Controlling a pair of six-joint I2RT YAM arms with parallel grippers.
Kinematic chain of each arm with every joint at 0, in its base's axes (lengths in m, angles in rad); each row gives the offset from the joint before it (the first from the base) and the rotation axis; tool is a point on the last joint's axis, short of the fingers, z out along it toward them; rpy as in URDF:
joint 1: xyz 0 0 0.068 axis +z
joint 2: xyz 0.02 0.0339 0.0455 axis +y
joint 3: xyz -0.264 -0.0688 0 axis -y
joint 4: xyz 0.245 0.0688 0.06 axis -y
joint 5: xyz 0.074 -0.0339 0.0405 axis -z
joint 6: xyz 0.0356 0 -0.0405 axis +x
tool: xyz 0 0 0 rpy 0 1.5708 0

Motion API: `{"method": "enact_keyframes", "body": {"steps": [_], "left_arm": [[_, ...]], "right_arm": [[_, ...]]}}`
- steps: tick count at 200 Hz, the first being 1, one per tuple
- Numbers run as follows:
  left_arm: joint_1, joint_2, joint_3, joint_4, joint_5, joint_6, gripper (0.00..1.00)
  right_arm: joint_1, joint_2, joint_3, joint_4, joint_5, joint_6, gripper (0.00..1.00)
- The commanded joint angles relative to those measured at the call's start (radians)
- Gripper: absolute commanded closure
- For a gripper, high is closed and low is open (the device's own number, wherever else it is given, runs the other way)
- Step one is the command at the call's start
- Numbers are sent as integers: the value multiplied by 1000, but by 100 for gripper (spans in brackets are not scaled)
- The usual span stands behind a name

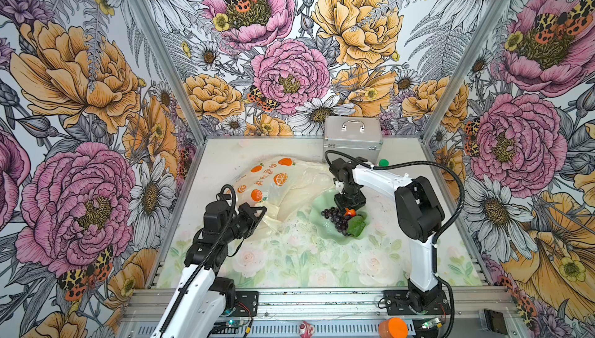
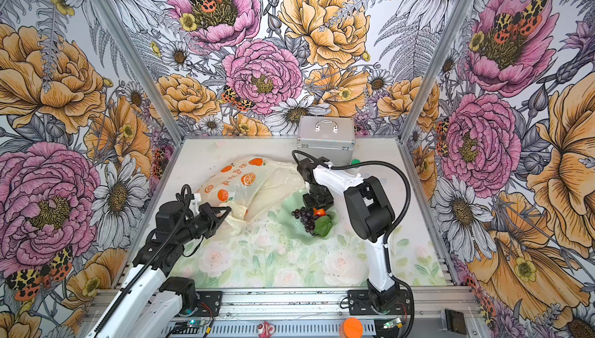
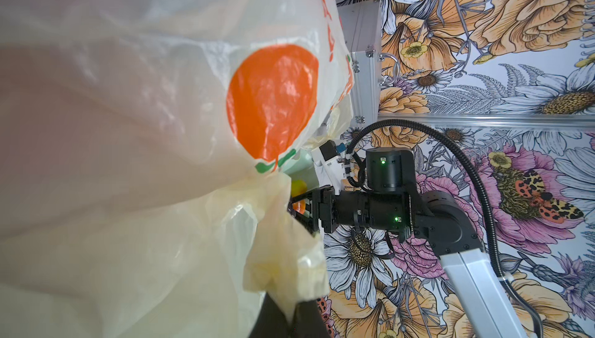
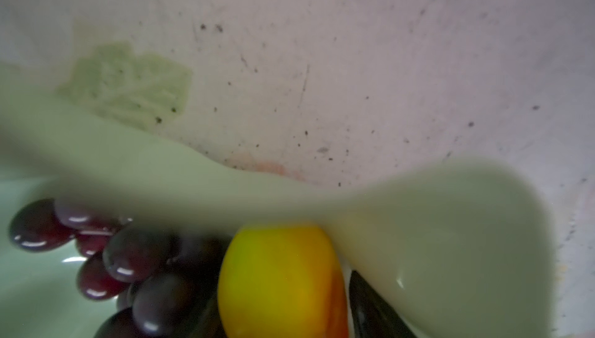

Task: Place the fruits into the plastic bag
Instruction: 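Lower the right gripper onto the remaining mango and close on it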

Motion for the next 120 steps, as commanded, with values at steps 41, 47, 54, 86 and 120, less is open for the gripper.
{"method": "enact_keyframes", "body": {"steps": [41,47,54,86,120], "left_arm": [[11,-16,-15,-9,30,23,100],[10,-19,-17,-9,29,24,100],[11,-22,-19,-9,30,22,100],[10,-36,-22,-14,28,16,100],[11,-51,-27,-17,26,6,100]], "right_arm": [[4,22,19,44,-28,25,47],[4,19,19,45,-28,26,50],[4,15,19,47,-29,26,53],[4,-21,21,56,-23,30,61],[3,-77,19,68,-25,43,64]]}}
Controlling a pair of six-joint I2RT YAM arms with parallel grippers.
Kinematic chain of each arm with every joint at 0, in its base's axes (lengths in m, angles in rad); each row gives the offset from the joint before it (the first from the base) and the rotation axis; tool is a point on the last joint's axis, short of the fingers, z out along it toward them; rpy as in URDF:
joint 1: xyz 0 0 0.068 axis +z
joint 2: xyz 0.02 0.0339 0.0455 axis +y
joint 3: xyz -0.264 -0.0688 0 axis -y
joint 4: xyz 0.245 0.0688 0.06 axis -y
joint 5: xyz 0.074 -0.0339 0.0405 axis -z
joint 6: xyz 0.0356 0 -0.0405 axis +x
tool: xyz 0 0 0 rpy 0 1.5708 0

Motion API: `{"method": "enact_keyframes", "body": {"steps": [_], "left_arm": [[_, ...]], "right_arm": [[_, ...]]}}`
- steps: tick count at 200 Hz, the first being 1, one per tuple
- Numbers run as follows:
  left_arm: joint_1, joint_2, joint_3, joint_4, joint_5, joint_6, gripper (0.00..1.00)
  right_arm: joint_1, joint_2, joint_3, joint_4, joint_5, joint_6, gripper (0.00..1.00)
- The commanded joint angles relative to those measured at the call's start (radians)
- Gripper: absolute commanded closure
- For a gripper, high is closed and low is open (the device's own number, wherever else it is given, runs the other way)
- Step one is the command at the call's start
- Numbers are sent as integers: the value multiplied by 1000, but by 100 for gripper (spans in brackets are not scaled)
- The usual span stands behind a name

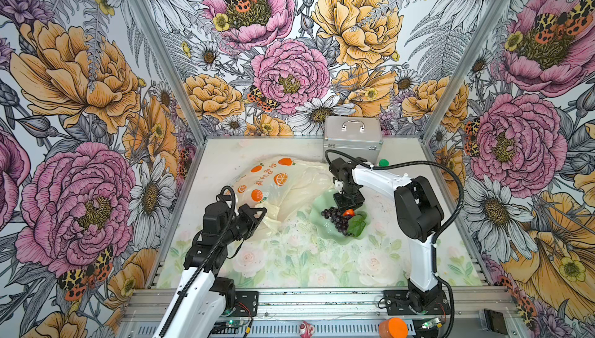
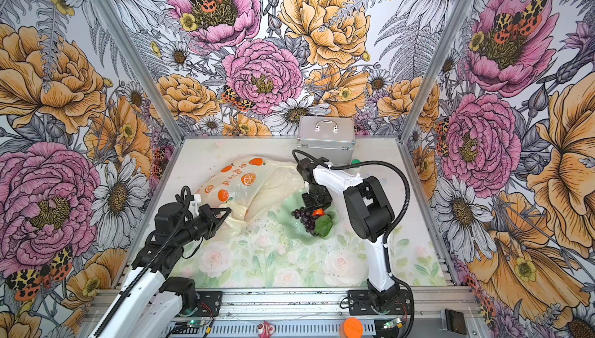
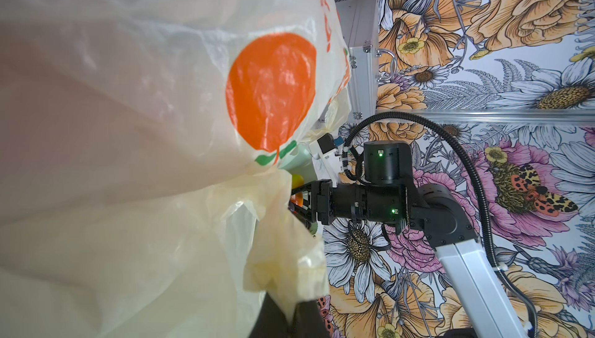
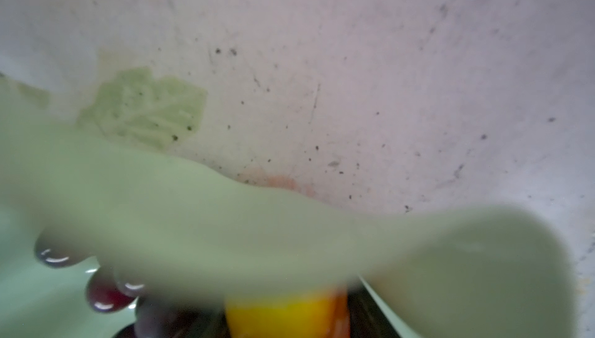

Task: Place the fruits into the plastic bag
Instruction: 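Lower the right gripper onto the remaining mango and close on it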

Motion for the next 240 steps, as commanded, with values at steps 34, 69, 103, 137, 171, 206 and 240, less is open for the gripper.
{"method": "enact_keyframes", "body": {"steps": [34,69,103,137,171,206,240], "left_arm": [[8,-47,-32,-6,7,-15,100],[2,-74,-45,-5,-6,-35,100],[-7,-84,-51,-5,-20,-46,100],[-19,-70,-43,-3,-29,-46,100],[-32,-67,-40,0,-40,-49,100],[-46,-78,-47,0,-51,-56,100],[-52,-88,-55,0,-59,-63,100]], "right_arm": [[2,-135,15,45,-12,28,66],[0,-195,3,45,-29,40,66],[-3,-256,-9,45,-55,60,66],[-10,-308,-5,50,-103,89,66],[-32,-358,8,78,-175,143,66],[-73,-418,-5,167,-292,255,66],[-119,-490,-88,338,-420,430,66]]}}
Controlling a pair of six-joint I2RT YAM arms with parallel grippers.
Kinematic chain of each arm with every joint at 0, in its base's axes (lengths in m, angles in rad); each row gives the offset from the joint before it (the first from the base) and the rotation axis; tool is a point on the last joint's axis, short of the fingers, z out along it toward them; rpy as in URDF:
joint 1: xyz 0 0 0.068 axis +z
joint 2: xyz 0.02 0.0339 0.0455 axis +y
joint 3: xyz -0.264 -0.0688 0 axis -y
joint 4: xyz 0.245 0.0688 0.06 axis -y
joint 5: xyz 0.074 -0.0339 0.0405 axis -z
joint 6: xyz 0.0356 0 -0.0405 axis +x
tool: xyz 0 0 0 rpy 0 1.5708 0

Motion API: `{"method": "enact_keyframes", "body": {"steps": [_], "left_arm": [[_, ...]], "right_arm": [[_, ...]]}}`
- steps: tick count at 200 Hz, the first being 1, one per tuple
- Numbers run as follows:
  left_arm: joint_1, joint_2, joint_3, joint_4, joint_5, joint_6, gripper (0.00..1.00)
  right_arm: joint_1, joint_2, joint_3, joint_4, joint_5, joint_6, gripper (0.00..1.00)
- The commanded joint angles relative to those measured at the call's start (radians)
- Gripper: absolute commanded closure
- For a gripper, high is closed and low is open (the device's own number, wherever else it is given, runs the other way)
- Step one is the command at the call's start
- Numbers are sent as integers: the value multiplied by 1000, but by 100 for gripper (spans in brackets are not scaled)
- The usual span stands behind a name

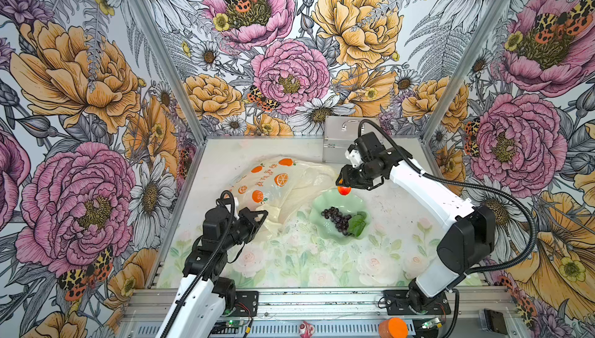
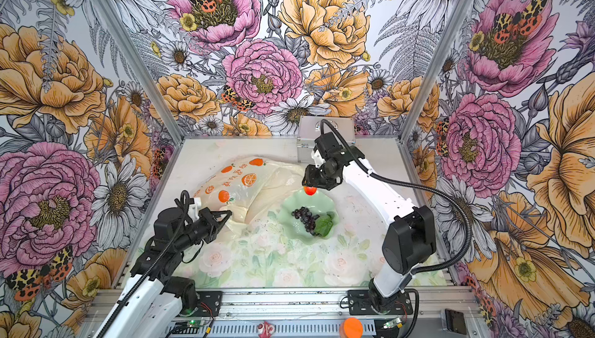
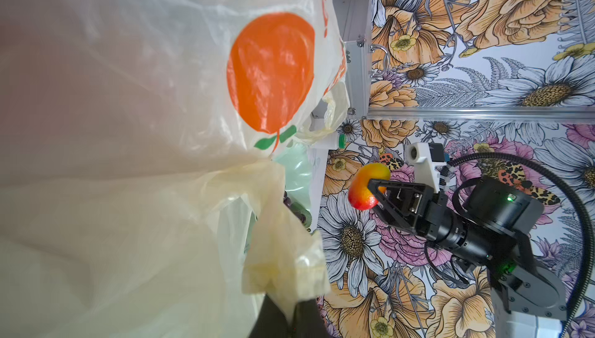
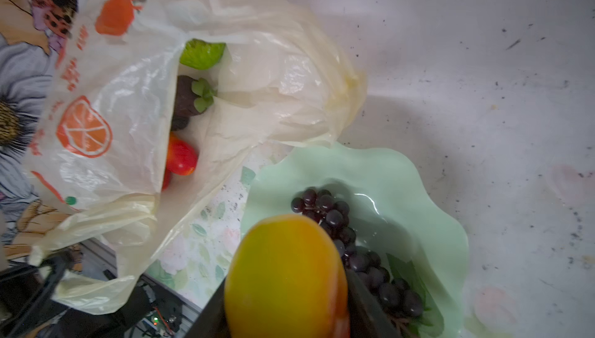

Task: Place the fruits into the plastic bag
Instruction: 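Lower the right gripper onto the remaining mango and close on it, then lift the mango and carry it into the bag mouth with the right gripper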

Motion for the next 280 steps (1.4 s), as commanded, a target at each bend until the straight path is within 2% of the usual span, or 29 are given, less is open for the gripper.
{"method": "enact_keyframes", "body": {"steps": [1,42,72,96,157,280], "left_arm": [[-9,-15,-21,8,-31,-9,100],[-10,-23,-27,8,-28,-11,100],[-10,-25,-30,8,-24,-14,100],[-11,-21,-30,8,-26,-14,100],[-9,11,-26,34,-24,-11,100],[-8,27,-28,47,-26,-8,100]], "right_arm": [[-29,-69,-58,164,-127,165,66],[-69,-168,-275,502,-231,474,66],[-68,-204,-460,784,-251,726,66],[-47,-195,-542,934,-247,847,66],[36,-68,-481,967,-239,869,66],[112,249,-224,951,-279,884,67]]}}
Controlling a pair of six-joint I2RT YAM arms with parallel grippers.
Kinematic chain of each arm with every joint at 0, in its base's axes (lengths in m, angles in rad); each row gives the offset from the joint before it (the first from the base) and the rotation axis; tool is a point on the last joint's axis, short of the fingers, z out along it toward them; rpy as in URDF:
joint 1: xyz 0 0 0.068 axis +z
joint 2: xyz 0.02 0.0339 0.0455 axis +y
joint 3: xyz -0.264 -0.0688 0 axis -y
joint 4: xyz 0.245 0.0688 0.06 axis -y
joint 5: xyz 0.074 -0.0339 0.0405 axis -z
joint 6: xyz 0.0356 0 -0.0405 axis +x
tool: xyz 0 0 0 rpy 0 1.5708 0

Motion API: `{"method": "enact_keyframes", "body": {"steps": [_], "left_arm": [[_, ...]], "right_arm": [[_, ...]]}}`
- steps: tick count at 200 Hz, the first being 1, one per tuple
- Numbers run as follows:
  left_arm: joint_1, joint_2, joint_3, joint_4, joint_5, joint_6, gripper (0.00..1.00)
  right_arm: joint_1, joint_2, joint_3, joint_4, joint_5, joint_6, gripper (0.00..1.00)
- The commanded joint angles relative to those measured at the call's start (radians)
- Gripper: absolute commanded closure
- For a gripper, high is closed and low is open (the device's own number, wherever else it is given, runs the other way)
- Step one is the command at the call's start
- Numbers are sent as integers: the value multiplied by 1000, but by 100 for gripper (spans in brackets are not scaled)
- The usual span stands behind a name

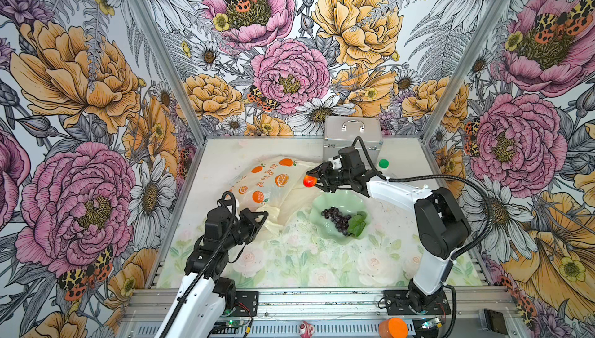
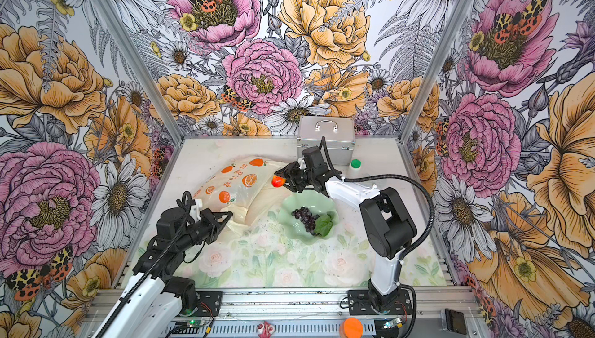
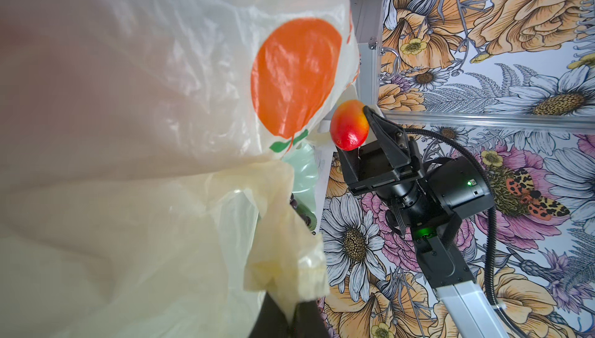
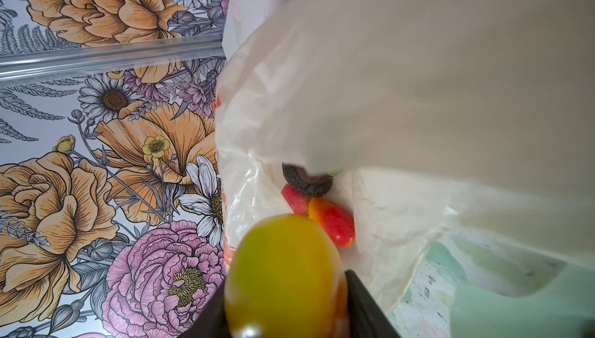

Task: Place the fruits into the plastic bag
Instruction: 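Lift the mango and carry it into the bag mouth with the right gripper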

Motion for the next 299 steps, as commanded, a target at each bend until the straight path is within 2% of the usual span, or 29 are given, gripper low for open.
{"method": "enact_keyframes", "body": {"steps": [1,189,299], "left_arm": [[-3,4,-10,31,-17,1,100],[3,95,-6,115,-3,2,100],[3,97,12,119,22,8,100]], "right_arm": [[14,36,45,17,-17,17,67],[120,216,112,88,-64,101,67],[166,309,240,103,-96,125,67]]}}
